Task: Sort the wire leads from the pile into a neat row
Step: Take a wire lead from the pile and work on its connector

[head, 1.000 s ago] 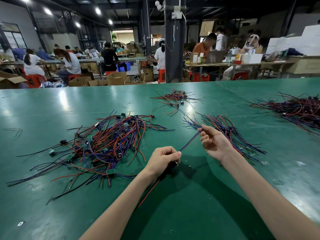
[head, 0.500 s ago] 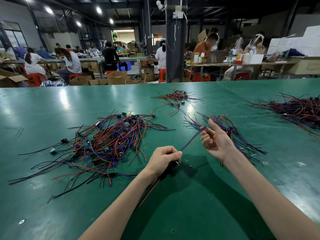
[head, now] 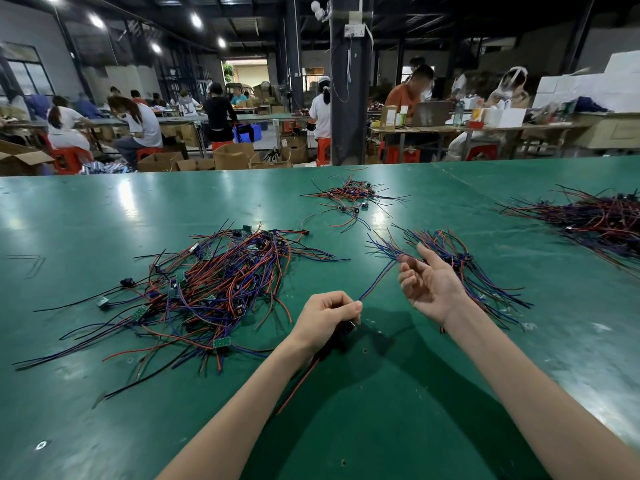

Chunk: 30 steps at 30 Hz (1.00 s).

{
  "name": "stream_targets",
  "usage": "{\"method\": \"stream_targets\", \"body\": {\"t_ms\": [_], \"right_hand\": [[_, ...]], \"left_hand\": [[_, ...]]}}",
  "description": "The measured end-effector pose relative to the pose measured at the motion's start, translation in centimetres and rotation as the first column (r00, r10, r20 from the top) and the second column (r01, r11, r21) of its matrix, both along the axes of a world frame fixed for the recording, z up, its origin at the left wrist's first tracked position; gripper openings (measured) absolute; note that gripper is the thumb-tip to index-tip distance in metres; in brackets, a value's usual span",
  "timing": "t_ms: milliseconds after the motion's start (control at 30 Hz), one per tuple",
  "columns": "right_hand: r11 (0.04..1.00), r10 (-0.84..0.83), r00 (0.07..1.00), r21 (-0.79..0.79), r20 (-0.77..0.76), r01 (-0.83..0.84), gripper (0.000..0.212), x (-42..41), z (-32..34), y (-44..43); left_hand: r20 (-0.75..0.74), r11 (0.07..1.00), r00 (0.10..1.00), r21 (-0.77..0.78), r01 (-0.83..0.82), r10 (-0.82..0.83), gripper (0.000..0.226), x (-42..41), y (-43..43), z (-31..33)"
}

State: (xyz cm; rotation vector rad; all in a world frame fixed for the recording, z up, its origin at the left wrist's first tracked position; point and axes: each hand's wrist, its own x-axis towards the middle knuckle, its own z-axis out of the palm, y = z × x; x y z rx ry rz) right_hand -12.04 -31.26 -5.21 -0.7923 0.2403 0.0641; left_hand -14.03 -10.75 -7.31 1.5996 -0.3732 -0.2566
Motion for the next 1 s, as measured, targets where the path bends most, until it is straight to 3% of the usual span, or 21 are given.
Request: {"method": "stream_targets", "body": {"t_ms": [133,300,467,1000], "right_hand": [[0.954,0.182,0.983,-0.245,0.021,-0.171,0.050,-0.5,-0.2,1.1],[0.830,0.344,0.937,-0.487,0.062,-0.273,0.027,-1.4,-1.2,4.7],[0.843,0.221,0.970,-0.520,0.100,-0.139,0.017,-1.2,-1.6,5.0],[0.864,-0.078,0.996,-0.496,0.035,0.085,0.034,0.3,-0.7,1.2]], "left_hand": [[0.005,0.996,1.000,-0.086,-0.009,0.009,0.030,0.1,-0.2,0.0],[-0.012,0.993,1.000,-0.120,-0.018,0.017,0.033,0.2,-0.5,-0.2],[-0.047,0.992,0.999,-0.123,-0.007,0.001,0.031,0.2,-0.5,-0.3],[-0.068,0.993,0.996,-0.114,0.044,-0.052,0.030,0.1,-0.7,-0.1]]}}
